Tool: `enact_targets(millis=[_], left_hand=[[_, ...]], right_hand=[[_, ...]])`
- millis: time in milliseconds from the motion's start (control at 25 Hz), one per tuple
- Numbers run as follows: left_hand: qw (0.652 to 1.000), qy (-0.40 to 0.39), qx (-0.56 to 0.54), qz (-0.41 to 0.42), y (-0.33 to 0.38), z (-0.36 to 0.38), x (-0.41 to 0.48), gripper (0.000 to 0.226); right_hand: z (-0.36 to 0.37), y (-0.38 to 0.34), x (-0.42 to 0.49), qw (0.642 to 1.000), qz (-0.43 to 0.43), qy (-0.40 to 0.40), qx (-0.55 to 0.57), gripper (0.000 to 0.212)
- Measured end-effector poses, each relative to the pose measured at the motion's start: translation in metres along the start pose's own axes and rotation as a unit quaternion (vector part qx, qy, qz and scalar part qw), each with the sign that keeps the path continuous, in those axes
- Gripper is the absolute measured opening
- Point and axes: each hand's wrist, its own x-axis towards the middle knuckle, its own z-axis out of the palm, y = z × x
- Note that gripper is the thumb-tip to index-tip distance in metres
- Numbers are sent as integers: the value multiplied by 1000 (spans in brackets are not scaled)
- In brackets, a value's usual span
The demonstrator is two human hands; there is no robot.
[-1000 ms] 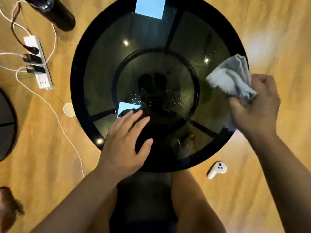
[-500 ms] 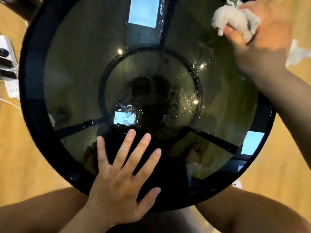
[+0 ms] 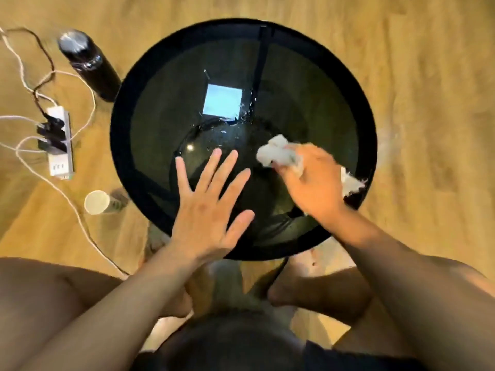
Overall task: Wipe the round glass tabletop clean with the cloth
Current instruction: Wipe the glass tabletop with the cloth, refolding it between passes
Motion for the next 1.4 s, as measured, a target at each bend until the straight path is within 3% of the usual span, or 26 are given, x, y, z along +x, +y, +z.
enact_targets(millis=[160,360,640,840,960,1120,1200,1400], left_hand=[[996,54,-12,-65,-19,-6,-13,55],[997,37,9,-72,-21,-3,-14,59],[999,14,10,-50,-24,1,-15,64],[999,19,4,-38,-26,2,-12,64],[999,23,1,-34,-28,2,-12,63],[999,27,-5,-41,-26,-1,-14,61],[999,32,-4,-38,-25,-1,-15,60],[995,64,-19,-69,-23,1,-17,58]], right_hand=[[12,-71,-107,990,-84,-108,35,36],[7,-34,-74,980,-177,-83,-23,35],[-14,61,71,980,-30,13,-198,35],[-20,118,170,972,109,91,-189,49],[-21,116,181,977,164,69,-122,55],[-28,82,135,988,125,26,-87,61],[-26,53,78,991,92,2,-102,53],[-4,-56,-89,994,-63,-88,-10,39]])
